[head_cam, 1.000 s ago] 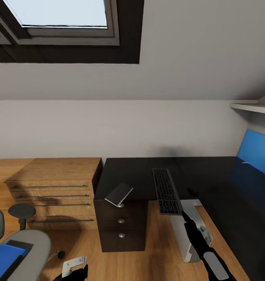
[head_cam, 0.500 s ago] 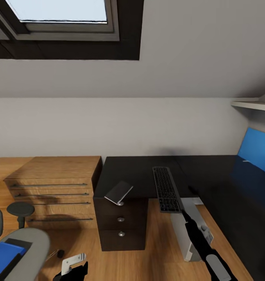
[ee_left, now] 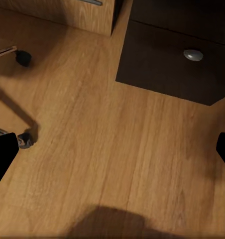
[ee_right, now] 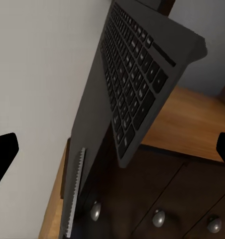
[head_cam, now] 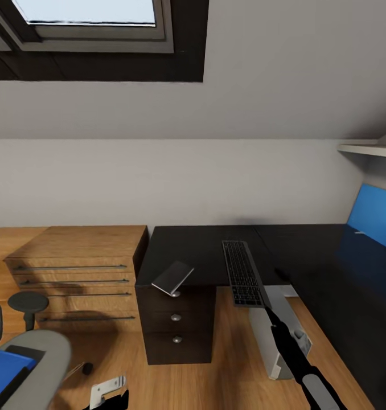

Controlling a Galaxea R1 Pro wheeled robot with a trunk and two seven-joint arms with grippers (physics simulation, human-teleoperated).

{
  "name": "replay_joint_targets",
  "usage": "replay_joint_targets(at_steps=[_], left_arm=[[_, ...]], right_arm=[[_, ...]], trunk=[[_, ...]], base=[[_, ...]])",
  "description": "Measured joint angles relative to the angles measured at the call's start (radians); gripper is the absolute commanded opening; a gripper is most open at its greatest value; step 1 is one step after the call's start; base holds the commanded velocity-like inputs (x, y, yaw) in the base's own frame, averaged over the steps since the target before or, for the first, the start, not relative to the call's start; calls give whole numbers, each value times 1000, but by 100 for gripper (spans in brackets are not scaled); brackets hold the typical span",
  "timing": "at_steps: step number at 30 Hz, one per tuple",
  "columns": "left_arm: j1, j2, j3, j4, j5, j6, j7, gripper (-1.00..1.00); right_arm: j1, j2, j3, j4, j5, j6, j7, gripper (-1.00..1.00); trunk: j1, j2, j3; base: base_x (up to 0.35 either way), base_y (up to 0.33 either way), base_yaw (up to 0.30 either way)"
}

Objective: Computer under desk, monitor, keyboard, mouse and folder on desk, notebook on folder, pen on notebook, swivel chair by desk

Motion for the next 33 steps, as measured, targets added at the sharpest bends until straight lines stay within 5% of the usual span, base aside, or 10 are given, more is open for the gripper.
replay_joint_targets(at_steps=[19, 24, 33], left_arm=[[0, 0, 2, 7, 33, -5, -1, 100], [0, 0, 2, 7, 35, -5, -1, 100], [0, 0, 2, 7, 37, -4, -1, 100]], right_arm=[[0, -2, -3, 1, -10, 54, 7, 100], [0, 0, -9, 0, -46, 148, 9, 100], [0, -1, -9, -1, -105, 187, 8, 100]], trunk=[[73, -133, -60], [92, -168, -75], [96, -175, -78]], base=[[0, 0, 0], [0, 0, 0], [0, 0, 0]])
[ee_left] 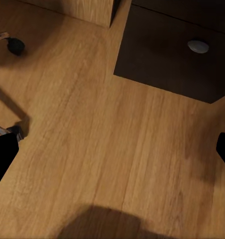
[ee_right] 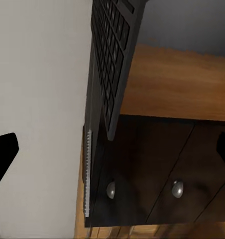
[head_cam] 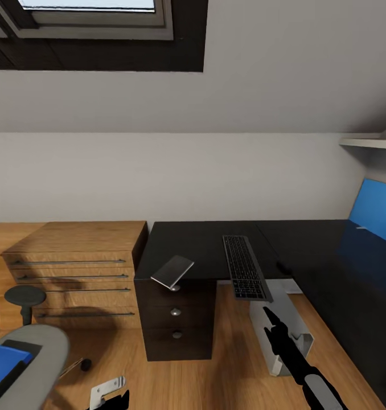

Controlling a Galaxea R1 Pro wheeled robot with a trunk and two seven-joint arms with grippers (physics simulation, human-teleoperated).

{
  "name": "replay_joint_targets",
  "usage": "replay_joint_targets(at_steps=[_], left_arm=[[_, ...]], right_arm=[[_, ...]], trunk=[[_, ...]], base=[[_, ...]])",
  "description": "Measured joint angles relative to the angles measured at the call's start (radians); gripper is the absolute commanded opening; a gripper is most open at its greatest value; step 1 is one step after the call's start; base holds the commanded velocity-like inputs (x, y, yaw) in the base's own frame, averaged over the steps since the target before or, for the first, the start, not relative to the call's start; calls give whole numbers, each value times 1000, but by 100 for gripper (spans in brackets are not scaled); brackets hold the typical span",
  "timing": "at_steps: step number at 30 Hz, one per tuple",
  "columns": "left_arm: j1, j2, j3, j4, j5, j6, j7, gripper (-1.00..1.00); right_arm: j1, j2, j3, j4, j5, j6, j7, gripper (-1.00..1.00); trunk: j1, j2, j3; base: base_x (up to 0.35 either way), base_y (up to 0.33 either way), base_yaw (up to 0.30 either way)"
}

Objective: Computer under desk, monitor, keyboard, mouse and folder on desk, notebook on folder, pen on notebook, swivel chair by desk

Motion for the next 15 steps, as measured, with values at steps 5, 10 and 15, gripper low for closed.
replay_joint_targets(at_steps=[5, 10, 15], left_arm=[[0, 0, 0, 1, 0, 0, 0, 100], [0, 0, 0, 1, 0, -1, -3, 100], [0, 0, 0, 3, 1, -4, -4, 100]], right_arm=[[0, 0, -1, -4, -8, 44, 4, 100], [0, 1, 0, -12, -15, 60, 23, 100], [0, 1, -1, -13, -17, 64, 28, 100]], trunk=[[0, 0, 0], [0, 0, 0], [0, 0, 0]], base=[[0, 0, 0], [0, 0, 0], [0, 0, 0]])
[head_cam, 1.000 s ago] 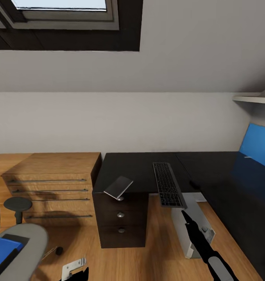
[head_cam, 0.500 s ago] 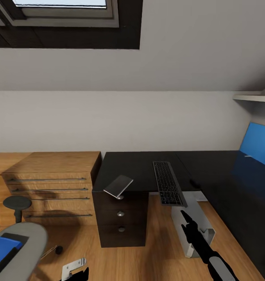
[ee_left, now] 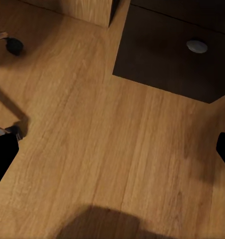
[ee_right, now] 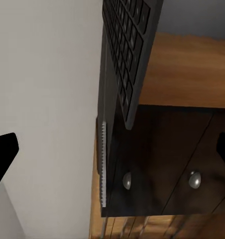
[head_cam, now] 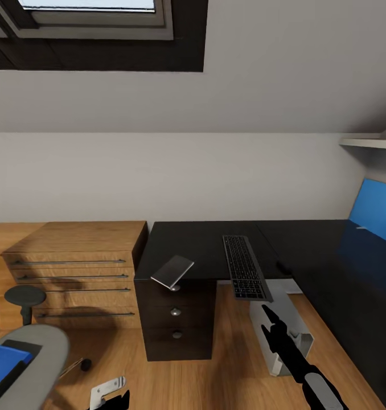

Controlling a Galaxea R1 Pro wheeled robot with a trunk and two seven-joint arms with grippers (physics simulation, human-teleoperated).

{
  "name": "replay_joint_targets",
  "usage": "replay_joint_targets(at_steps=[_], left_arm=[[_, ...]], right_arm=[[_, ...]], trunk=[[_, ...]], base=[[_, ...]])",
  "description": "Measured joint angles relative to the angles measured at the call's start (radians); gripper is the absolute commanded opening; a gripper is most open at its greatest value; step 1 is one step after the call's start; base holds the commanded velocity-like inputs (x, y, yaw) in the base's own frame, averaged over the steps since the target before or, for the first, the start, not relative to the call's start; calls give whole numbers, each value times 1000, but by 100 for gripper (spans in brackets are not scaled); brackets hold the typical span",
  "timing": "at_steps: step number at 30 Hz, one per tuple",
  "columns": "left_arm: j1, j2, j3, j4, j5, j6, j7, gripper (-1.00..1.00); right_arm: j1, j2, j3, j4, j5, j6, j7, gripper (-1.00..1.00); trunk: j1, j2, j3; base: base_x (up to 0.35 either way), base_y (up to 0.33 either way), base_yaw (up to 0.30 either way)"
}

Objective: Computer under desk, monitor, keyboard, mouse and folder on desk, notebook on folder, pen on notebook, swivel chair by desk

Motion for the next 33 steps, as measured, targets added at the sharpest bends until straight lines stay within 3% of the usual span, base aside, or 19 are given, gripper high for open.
replay_joint_targets(at_steps=[15, 33], left_arm=[[0, 1, 0, 18, -1, -1, -2, 100], [0, 1, -1, 27, -1, 0, 1, 100]], right_arm=[[0, 0, 0, 0, 0, 0, -1, 100], [0, -1, 0, 3, 3, 0, -3, 100]], trunk=[[0, 0, 0], [0, 0, 0]], base=[[134, 0, 0], [10, 0, 0]])
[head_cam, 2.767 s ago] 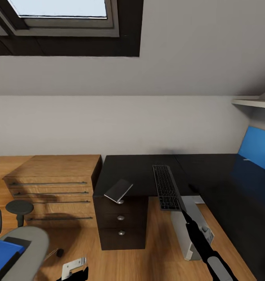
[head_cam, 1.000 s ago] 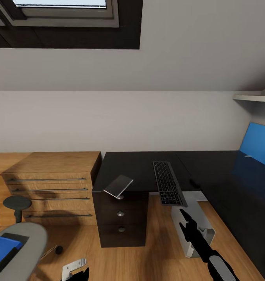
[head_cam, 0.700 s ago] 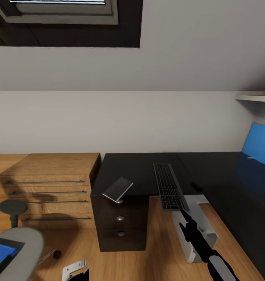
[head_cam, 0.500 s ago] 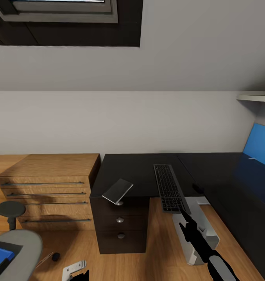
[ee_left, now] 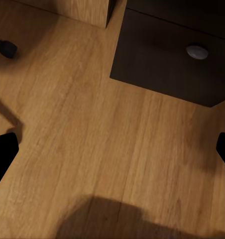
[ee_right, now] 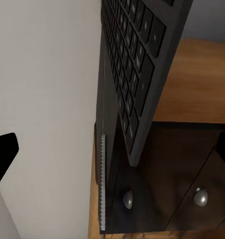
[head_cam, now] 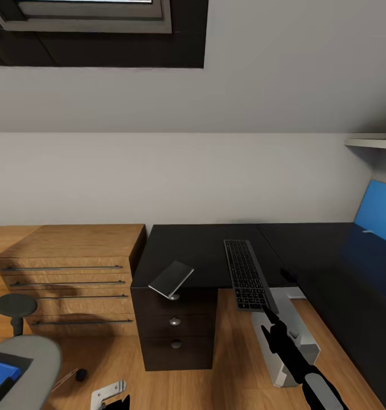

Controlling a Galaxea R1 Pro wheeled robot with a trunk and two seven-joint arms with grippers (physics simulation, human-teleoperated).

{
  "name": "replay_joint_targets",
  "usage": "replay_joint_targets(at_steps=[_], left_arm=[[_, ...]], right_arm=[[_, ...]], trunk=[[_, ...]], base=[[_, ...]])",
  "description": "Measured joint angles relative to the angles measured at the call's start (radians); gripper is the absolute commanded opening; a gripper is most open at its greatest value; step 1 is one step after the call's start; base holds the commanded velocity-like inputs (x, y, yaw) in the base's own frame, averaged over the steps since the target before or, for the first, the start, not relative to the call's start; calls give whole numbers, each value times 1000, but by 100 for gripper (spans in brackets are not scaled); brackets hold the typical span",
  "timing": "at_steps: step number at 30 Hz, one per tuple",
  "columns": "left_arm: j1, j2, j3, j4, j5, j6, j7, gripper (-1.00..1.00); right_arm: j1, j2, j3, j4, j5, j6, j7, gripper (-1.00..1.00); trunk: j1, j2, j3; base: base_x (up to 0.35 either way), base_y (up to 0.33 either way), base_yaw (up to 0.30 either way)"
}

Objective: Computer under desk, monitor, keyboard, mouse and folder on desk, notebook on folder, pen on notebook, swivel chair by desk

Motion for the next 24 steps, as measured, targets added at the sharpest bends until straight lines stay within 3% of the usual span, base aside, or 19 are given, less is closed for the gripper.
replay_joint_targets(at_steps=[17, 24], left_arm=[[0, -2, 0, 0, 1, 0, 0, 100], [0, -1, 0, 0, 0, 1, 0, 100]], right_arm=[[0, -1, 0, 2, -1, 2, -2, 100], [0, -1, 0, 2, 0, 0, -2, 100]], trunk=[[65, -119, -53], [65, -119, -53]], base=[[0, 0, 0], [0, 0, 0]])
